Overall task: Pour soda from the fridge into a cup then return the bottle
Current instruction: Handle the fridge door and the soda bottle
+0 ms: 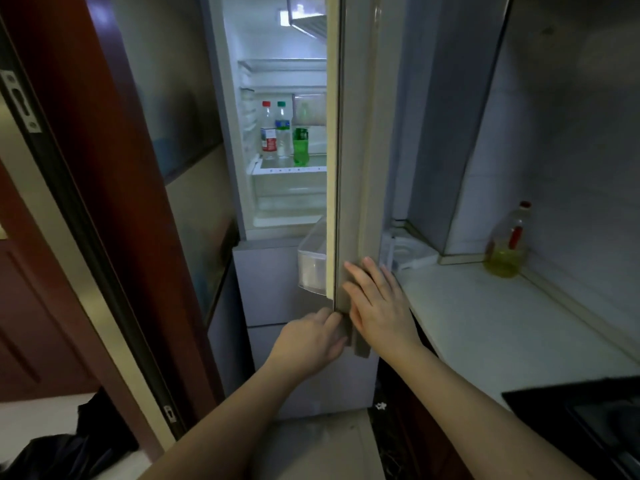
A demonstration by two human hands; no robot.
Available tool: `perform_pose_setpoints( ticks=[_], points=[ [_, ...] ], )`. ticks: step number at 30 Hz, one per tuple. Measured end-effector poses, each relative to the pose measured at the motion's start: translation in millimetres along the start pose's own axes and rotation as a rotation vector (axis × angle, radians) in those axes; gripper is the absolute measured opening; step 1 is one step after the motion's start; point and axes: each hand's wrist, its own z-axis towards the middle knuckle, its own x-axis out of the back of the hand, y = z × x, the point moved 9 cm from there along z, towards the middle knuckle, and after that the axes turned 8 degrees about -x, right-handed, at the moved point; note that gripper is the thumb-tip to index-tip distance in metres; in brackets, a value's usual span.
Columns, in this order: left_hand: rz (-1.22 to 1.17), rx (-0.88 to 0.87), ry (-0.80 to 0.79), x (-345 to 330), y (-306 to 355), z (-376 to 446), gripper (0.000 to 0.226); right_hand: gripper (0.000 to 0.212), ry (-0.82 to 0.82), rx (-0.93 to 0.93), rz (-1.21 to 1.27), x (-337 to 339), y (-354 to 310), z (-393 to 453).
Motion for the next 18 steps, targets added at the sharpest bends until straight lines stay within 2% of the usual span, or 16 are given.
perform_pose_setpoints(
  ticks=[3,10,13,18],
  points=[
    [0.021,-0.02,0.031,7.9,22.7,4.8,0.04,0.038,-0.08,-0.052,-0.018,16.3,21.3,-15.4],
    [-0.004,0.082,-0.113,10.8,77.0,16.9,0.052,0.063,-0.244,-0.188,-0.014,51.4,75.6,-51.3],
    [0.062,0.103,-0.186,8.1,95.3,23.4,0.05,0.066,-0.297,-0.232,0.002,60.7,98.0,-61.4],
    [0.093,0.107,-0.22,11.4,124.8,32.4,0.049,0.067,-0.36,-0.338,0.093,70.0,134.1,-76.8]
  ],
)
